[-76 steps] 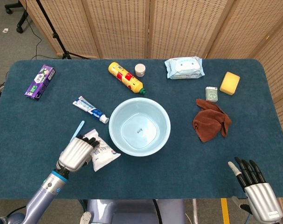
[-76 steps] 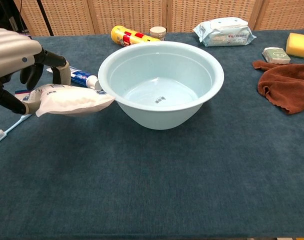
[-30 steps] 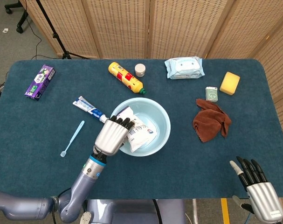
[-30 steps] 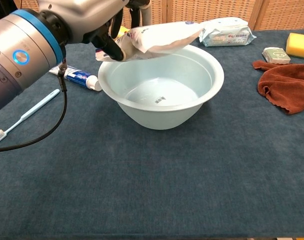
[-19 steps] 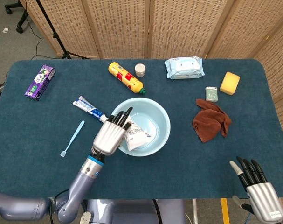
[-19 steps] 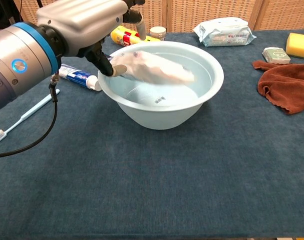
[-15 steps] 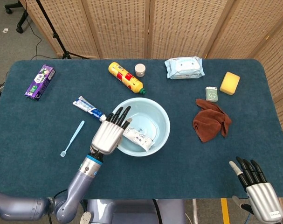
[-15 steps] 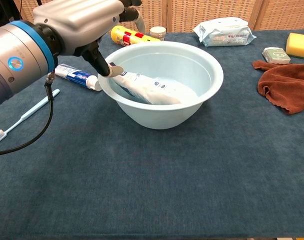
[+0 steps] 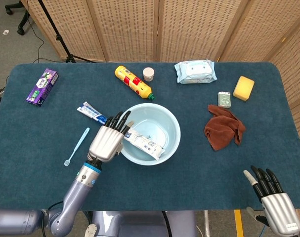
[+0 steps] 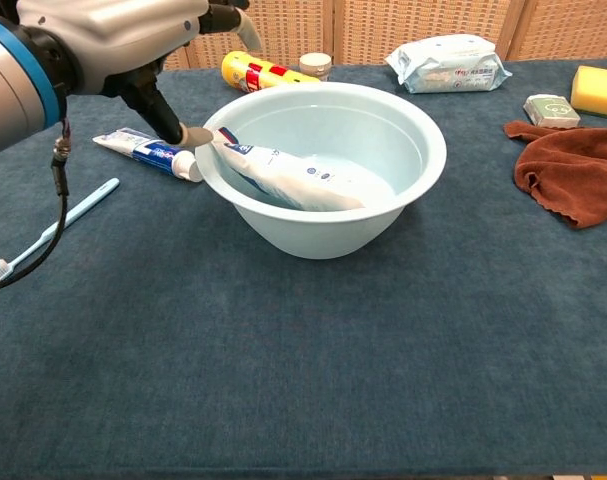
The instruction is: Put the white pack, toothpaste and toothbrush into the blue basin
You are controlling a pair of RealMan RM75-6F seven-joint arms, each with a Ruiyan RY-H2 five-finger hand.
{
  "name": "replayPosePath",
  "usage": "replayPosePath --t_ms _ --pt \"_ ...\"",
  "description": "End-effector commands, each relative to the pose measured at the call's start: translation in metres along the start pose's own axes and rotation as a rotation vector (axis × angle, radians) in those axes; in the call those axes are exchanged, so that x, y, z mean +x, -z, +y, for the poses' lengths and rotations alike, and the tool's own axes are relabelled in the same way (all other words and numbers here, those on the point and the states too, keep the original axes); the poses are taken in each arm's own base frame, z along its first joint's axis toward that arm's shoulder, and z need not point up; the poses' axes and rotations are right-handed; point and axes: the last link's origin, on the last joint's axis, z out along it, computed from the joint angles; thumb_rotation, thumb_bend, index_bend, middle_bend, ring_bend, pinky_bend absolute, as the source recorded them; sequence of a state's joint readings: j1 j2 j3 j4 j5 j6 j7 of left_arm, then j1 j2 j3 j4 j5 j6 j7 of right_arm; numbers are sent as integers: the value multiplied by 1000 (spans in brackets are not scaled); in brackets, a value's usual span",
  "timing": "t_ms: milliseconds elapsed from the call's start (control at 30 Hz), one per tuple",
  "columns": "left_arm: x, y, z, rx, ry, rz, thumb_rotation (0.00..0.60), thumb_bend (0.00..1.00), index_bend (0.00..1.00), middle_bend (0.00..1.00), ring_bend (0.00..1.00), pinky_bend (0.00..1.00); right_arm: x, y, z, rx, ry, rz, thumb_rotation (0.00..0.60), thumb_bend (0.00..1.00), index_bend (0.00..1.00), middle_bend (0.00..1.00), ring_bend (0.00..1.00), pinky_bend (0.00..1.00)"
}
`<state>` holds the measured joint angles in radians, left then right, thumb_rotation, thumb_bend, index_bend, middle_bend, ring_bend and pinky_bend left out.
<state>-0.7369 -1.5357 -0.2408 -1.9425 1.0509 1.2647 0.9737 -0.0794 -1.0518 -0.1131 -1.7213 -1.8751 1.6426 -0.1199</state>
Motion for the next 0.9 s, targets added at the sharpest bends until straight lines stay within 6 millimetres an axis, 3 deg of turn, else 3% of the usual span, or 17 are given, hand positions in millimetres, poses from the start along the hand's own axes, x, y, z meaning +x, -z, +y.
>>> replayPosePath --t_ms 33,233,400,500,900 --pt "9 3 -25 46 -36 -37 600 255 98 0 0 199 0 0 -1 2 3 1 600 106 60 0 0 0" --pt "16 12 -58 97 -62 -73 600 254 96 0 0 176 -1 1 -2 6 8 -1 600 105 60 0 0 0" --pt "14 18 -82 138 -91 -109 600 252 1 0 0 109 -2 1 -3 8 11 0 600 105 59 0 0 0" --pt "12 19 -92 160 -96 -122 600 251 0 0 0 79 -2 1 -4 8 12 0 600 105 59 0 0 0" --pt "-12 20 -127 236 -118 -234 600 248 0 0 0 53 -3 1 -4 7 13 -2 600 107 59 0 0 0"
